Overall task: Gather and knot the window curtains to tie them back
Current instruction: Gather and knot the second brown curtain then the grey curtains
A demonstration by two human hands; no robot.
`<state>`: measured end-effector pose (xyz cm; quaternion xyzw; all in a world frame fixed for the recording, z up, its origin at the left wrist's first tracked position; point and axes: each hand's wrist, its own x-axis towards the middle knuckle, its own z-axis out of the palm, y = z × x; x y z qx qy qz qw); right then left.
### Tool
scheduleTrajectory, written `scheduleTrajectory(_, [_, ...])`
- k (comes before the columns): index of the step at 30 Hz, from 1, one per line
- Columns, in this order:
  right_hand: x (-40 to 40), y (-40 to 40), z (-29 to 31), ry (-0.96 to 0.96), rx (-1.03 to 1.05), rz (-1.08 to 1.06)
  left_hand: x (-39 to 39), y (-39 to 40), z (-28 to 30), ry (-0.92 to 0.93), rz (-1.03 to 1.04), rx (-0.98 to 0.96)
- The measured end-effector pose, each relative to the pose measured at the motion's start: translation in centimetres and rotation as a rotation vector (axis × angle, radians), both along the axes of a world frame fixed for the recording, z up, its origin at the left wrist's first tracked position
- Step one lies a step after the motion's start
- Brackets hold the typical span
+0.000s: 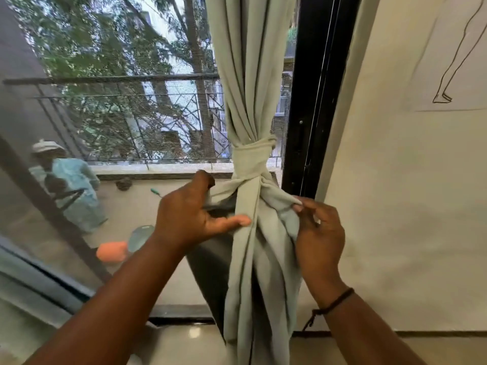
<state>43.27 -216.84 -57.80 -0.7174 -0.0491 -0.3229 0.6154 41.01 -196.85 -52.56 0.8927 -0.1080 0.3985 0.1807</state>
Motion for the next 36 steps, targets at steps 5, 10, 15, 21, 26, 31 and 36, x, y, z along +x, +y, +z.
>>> scheduleTrajectory(5, [0.1,-1.4,2.7,-0.069,-0.034,-0.028,-0.7,1.3,2.0,-0.133,0.017,0.239])
scheduleTrajectory(10, [-0.7,0.4,1.7,-0.001,-0.045,0.085,-2.5,-1.1,-0.7,-0.097,0.023,-0.120])
scheduleTrajectory(15, [-1.7,1.3,-0.5,-0.243,-0.263,0.112,-3.5,-2.8,-5.6,0.014,-0.049,-0.066])
scheduleTrajectory(21, [-1.9,0.5,-3.3,-0.166,-0.471,0.237,-2.6,-2.6,-6.1,0.239,-0.251,-0.641])
scheduleTrajectory(26, [-2.5,0.9,-3.6,-0.036,-0.536,0.050,-2.8,-3.2,-5.9,0.172,-0.135,-0.282])
scheduleTrajectory(31, [-2.2,-0.3,-2.5,-0.091,-0.603,-0.150,-1.3,-2.6,-5.5,0.127,-0.015,-0.438])
scheduleTrajectory(36, [-2.0,-0.9,-1.2,-0.022,-0.502,-0.017,-0.8,-2.4,-3.0,0.195,-0.035,-1.105])
